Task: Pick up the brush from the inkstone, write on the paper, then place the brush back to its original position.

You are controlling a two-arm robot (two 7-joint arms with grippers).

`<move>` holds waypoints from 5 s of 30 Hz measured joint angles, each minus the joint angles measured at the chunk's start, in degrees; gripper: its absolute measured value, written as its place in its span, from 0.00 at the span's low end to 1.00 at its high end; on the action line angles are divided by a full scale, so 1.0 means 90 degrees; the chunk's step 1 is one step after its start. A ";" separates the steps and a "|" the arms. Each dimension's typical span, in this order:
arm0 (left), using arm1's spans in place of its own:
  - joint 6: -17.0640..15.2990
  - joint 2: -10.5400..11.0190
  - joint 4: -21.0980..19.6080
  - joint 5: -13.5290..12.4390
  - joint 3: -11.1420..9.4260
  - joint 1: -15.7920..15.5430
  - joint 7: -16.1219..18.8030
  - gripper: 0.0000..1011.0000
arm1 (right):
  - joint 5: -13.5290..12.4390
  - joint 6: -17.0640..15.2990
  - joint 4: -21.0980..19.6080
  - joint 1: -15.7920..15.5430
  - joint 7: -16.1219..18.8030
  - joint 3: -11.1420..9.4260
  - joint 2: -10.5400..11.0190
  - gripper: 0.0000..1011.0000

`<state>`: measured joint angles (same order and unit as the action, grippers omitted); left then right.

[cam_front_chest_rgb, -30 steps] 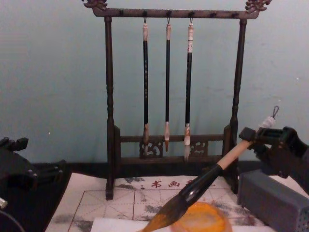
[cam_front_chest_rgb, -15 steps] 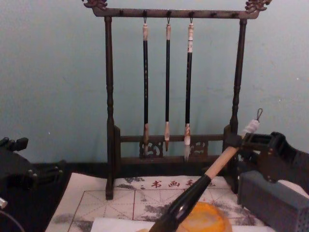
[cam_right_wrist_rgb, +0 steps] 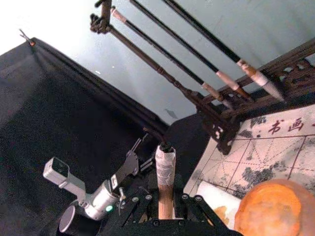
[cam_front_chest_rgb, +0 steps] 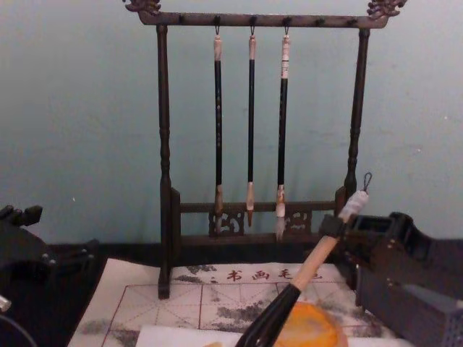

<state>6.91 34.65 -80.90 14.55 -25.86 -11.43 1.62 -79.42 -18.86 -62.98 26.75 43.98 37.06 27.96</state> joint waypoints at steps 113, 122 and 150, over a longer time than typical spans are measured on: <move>0.0000 0.0000 0.0000 0.0000 0.0000 0.0000 0.0000 0.99 | 0.0200 0.0300 0.0005 -0.0043 -0.0368 -0.0244 -0.0064 0.18; 0.0000 0.0000 0.0000 0.0000 0.0000 0.0000 0.0000 0.99 | 0.0143 0.0396 -0.0102 -0.0127 -0.0480 -0.0313 -0.0031 0.18; 0.0000 0.0000 -0.0001 0.0000 0.0000 0.0000 0.0000 0.99 | -0.0335 0.1251 -0.0559 -0.0732 -0.1669 -0.1078 -0.0061 0.18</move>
<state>6.91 34.65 -80.90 14.55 -25.86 -11.43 1.62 -82.43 -7.60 -68.02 20.17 28.96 27.36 27.41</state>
